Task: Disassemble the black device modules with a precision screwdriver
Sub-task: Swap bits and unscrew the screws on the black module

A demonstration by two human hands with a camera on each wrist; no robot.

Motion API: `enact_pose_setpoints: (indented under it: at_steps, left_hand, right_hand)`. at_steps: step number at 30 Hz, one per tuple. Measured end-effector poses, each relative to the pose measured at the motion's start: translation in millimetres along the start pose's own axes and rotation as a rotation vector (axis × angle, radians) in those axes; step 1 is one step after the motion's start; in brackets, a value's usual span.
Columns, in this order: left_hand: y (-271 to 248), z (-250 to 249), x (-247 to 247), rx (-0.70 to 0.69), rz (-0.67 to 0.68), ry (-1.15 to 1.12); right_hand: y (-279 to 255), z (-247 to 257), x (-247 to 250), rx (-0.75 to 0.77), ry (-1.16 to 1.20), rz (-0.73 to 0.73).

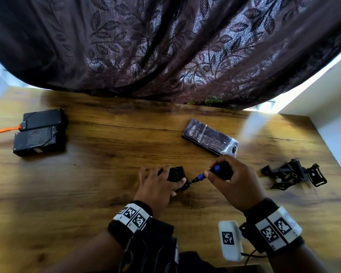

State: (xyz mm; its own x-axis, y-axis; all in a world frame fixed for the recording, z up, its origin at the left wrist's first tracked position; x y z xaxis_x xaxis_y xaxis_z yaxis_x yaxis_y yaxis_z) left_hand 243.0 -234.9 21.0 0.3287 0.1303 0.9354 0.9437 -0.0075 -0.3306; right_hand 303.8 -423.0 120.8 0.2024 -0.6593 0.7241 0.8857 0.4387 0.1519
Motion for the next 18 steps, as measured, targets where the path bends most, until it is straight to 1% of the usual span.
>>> enact_pose_setpoints:
  at_steps: [9,15,18]
  left_hand:
    - [0.7,0.8,-0.6,0.004,0.001,-0.014]
    - [1.8,1.3,-3.4,0.000,0.022,0.011]
    - [1.1,1.5,-2.5,-0.003,0.011,-0.001]
  right_hand:
    - [-0.4,1.1,-2.8,-0.006,-0.008,0.013]
    - [0.2,2.0,-1.2,0.020,-0.026,-0.003]
    - [0.4,2.4,-1.2,0.025,-0.031,0.002]
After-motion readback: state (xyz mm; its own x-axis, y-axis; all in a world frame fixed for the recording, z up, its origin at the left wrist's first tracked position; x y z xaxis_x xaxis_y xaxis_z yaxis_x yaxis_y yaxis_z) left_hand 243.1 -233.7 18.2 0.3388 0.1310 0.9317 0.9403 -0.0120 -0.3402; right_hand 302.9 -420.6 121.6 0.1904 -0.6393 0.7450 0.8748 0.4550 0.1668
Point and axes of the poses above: each hand's wrist, its own y-axis towards the middle knuckle, its own x-axis out of the back of the hand, z = x × y, the point moved 5 cm from there along y, towards the middle knuckle, and after that the axes turned 7 degrees about x, right-handed, at the moved point
